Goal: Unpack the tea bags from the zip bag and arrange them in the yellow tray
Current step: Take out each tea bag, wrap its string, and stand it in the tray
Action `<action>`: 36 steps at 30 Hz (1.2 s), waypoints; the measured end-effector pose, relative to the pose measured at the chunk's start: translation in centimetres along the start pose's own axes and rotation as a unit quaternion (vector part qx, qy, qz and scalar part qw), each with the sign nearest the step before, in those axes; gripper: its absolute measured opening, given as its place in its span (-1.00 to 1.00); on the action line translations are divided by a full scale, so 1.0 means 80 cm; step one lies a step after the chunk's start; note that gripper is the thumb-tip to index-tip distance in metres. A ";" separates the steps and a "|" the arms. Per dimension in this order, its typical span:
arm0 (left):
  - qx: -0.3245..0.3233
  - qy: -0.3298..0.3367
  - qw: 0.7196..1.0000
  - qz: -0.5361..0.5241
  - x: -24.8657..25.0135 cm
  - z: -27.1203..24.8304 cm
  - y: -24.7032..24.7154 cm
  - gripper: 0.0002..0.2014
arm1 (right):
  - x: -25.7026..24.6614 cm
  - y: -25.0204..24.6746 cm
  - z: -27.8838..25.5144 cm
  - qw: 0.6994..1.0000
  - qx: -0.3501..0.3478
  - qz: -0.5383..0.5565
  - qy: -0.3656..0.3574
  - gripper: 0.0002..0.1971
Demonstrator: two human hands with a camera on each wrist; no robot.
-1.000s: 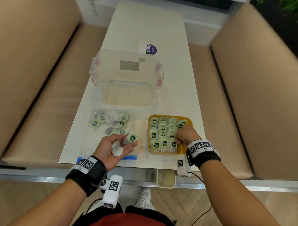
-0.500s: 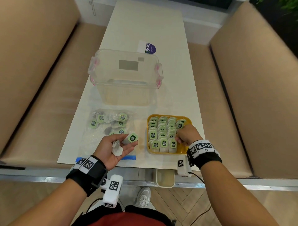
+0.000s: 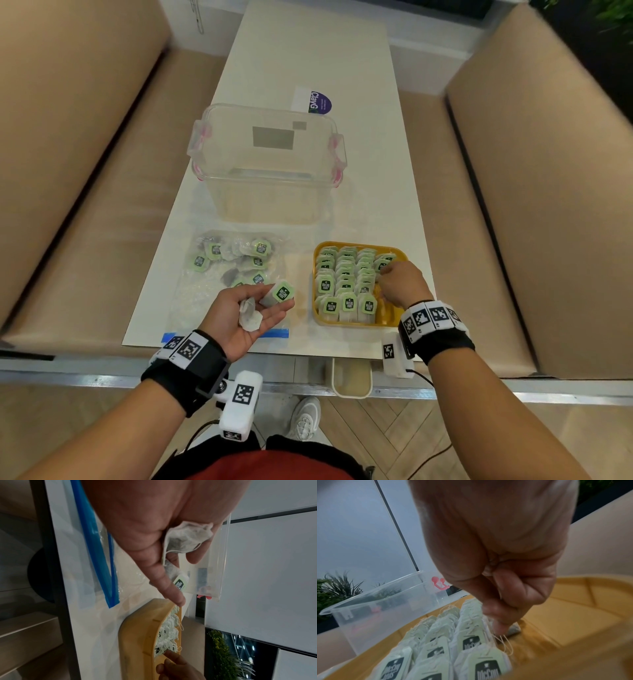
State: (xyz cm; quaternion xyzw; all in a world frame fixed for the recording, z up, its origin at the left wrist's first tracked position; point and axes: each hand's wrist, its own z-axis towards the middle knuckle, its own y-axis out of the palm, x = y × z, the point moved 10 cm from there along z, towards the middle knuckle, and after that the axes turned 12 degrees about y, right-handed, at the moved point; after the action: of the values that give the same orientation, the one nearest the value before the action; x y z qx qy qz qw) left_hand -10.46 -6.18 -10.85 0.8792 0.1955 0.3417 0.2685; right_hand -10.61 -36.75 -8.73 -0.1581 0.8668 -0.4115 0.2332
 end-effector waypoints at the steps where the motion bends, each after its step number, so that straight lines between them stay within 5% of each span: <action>1: -0.001 0.001 1.000 0.000 0.000 -0.001 0.001 -0.85 | -0.001 0.000 -0.001 1.000 0.000 -0.001 -0.006 -0.76; 9: 0.000 -0.003 1.000 -0.008 0.003 -0.005 0.003 -0.80 | -0.011 -0.011 -0.018 1.000 -0.001 0.000 -0.028 -0.52; 13: -0.002 -0.007 1.000 -0.013 0.001 -0.007 0.010 -0.78 | -0.064 -0.030 -0.077 0.988 0.036 0.042 -0.147 -0.67; 17: -0.007 -0.018 1.000 -0.014 -0.005 -0.008 0.018 -0.72 | -0.131 0.021 -0.152 0.960 -0.060 0.019 -0.272 -0.76; 25: -0.026 -0.020 0.999 -0.018 -0.004 -0.010 0.022 -0.64 | -0.157 0.061 -0.163 0.953 -0.081 0.007 -0.293 -0.93; 30: -0.029 -0.008 0.999 0.017 -0.001 -0.006 0.021 -0.69 | -0.149 0.040 -0.152 0.956 -0.095 0.060 -0.272 -0.78; 36: -0.011 -0.004 0.994 0.111 -0.006 0.010 -0.002 -0.67 | -0.129 -0.029 -0.130 0.946 0.090 -0.119 -0.287 -0.91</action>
State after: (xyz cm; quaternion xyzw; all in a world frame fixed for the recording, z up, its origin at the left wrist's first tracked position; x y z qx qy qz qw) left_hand -10.24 -6.54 -11.69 0.8936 0.0917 0.3683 0.2396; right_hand -7.26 -26.72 1.68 -0.3501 0.6974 -0.4497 0.4345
